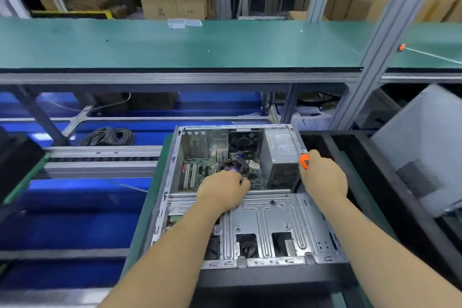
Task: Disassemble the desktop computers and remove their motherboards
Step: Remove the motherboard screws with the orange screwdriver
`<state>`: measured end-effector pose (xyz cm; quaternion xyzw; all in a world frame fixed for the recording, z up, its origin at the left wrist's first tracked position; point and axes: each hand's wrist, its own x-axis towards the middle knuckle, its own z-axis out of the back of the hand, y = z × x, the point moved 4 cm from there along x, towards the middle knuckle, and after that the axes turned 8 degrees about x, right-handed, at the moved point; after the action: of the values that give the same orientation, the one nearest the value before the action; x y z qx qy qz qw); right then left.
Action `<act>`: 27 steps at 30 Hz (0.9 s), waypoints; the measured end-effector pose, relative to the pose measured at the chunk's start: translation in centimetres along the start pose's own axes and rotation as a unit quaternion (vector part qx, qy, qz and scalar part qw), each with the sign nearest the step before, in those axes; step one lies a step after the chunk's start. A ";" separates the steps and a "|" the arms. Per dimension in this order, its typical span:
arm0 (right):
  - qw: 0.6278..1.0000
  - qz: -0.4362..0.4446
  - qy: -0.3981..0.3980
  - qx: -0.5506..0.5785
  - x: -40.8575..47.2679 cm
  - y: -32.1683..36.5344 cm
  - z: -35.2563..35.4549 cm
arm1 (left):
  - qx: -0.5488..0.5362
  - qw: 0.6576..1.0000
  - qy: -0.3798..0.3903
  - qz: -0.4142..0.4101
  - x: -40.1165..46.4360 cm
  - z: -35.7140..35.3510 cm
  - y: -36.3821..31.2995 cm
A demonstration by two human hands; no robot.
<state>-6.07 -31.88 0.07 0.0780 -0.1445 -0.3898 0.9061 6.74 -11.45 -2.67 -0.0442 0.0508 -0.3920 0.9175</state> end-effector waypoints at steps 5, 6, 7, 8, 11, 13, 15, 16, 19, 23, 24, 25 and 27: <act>0.999 0.017 0.010 -0.041 -0.5 0.6 0.2 | -0.016 0.996 0.085 0.027 -0.1 -0.1 -0.1; 0.999 0.016 0.013 -0.043 -0.6 0.6 0.2 | -0.020 0.994 0.100 0.027 -0.1 -0.2 -0.2; 0.999 0.014 0.014 -0.044 -0.8 0.4 0.2 | -0.025 0.993 0.115 0.023 -0.1 -0.4 -0.2; 0.999 0.012 0.013 -0.047 -0.9 0.3 0.2 | -0.029 0.991 0.131 0.017 -0.2 -0.5 -0.3; 0.998 0.020 0.003 -0.058 -1.3 -0.2 0.0 | -0.034 0.985 0.170 0.006 -0.3 -0.9 -0.4; 0.998 0.035 -0.007 -0.060 -1.4 -0.3 0.1 | -0.027 0.984 0.173 0.002 -0.5 -1.0 -0.4; 0.996 0.049 -0.014 -0.076 -1.0 0.1 0.6 | -0.019 0.988 0.155 0.001 -0.5 -0.9 -0.4; 0.995 0.054 -0.021 -0.080 -0.7 0.5 1.2 | -0.016 0.990 0.140 0.001 -0.5 -0.9 -0.4; 0.992 0.088 -0.089 -0.026 1.1 3.4 4.7 | -0.011 0.996 0.091 -0.001 -0.7 -0.8 -0.4; 0.939 0.193 -0.192 0.208 2.7 9.8 12.8 | -0.015 0.998 0.068 0.009 -0.9 -0.6 -0.3; 0.916 0.215 -0.200 0.273 2.9 11.2 14.8 | -0.018 0.997 0.070 0.012 -0.9 -0.6 -0.3; 0.894 0.237 -0.194 0.326 3.1 12.4 16.4 | -0.020 0.997 0.072 0.014 -0.9 -0.5 -0.3; 0.866 0.275 -0.166 0.385 3.4 14.4 18.8 | -0.024 0.997 0.077 0.012 -0.9 -0.6 -0.3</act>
<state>-0.08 -24.99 22.23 0.3117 -0.4464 -0.0457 0.8376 5.81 -10.99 -3.15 -0.0354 0.1312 -0.3819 0.9142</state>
